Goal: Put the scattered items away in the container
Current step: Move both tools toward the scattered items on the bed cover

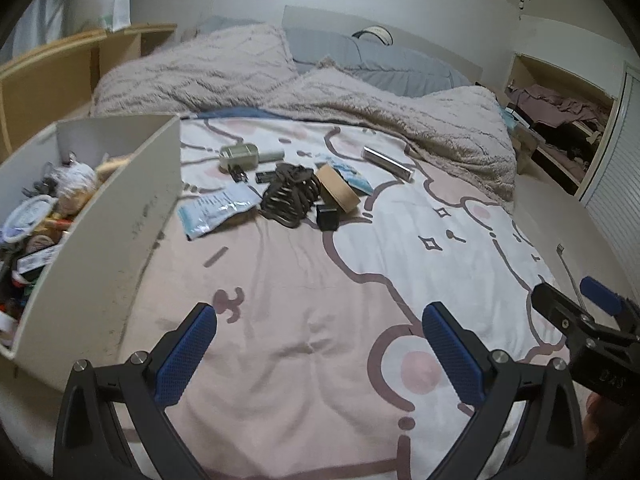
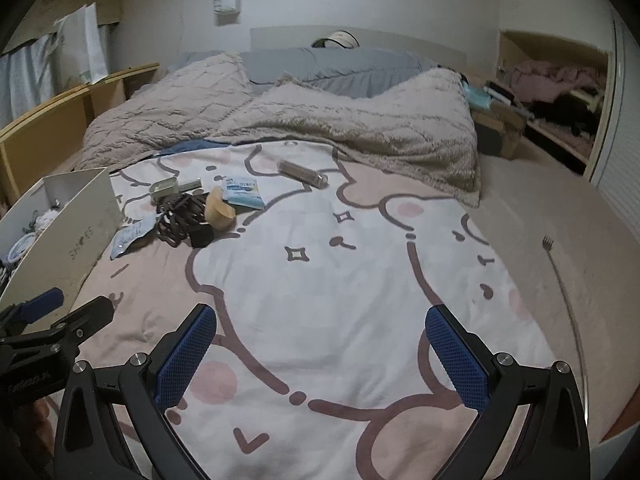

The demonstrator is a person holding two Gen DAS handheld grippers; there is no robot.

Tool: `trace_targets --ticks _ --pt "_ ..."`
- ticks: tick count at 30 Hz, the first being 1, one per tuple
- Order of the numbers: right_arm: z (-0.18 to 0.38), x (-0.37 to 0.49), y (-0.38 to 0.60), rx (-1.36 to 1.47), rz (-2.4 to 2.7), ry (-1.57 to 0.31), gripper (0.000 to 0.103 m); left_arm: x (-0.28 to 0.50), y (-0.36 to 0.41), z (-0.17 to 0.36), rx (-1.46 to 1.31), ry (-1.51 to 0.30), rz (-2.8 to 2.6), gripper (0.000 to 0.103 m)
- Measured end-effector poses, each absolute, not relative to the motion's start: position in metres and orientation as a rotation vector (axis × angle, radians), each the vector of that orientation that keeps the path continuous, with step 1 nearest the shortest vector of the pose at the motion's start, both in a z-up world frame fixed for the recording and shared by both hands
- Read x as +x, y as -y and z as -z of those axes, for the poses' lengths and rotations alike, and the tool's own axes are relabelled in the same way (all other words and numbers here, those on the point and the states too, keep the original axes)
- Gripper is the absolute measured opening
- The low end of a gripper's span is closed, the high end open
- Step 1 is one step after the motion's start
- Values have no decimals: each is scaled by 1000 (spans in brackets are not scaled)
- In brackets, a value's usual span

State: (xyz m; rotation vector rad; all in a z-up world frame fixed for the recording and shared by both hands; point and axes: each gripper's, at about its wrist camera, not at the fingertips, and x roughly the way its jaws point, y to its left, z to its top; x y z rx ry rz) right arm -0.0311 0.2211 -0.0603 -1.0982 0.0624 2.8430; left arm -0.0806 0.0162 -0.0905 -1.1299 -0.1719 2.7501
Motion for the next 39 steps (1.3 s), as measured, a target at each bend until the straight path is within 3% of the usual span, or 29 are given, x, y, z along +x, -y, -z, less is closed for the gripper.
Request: trace_targets --ticks 6,11,16,26,33,37,39 --pt "71 -38 -240 -1124 -2819 -200 103 -112 -26 103 -1154 208 -2667 95" --pt "79 -44 -250 -1140 -2787 -227 103 -144 -35 114 -1177 231 -2631 81" --pt "86 -49 -250 -1152 -2768 -144 103 -172 -45 123 -1181 173 -2638 72" --pt "94 -53 -271 -1158 -2776 -334 103 -217 -56 149 -1221 74 -2624 55" --pt "94 -54 -275 -1142 -2811 -431 81 -236 -53 156 -1211 131 -2627 40" --pt "95 -55 -270 -1148 -2837 -454 69 -242 -53 159 -1218 126 -2617 23" --pt "95 -58 -266 -1149 -2865 -464 61 -242 -50 160 -1212 154 -2608 23"
